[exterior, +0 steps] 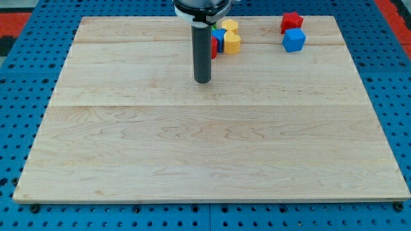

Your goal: Move your arm to the green circle

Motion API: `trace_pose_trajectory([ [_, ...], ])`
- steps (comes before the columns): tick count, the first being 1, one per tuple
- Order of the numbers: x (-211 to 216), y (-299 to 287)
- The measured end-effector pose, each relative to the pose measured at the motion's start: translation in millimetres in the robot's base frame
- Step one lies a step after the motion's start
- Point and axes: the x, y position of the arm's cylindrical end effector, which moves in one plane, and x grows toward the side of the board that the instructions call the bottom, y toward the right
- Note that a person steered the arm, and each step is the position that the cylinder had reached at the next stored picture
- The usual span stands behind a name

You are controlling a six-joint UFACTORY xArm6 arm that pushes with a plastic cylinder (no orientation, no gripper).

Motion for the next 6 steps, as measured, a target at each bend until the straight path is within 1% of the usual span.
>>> trace_pose_trajectory([
  [3, 1.0, -1.5],
  [4, -3.8, -76.8],
  [5, -64.4, -124.6],
  [6, -145.1, -110.7],
])
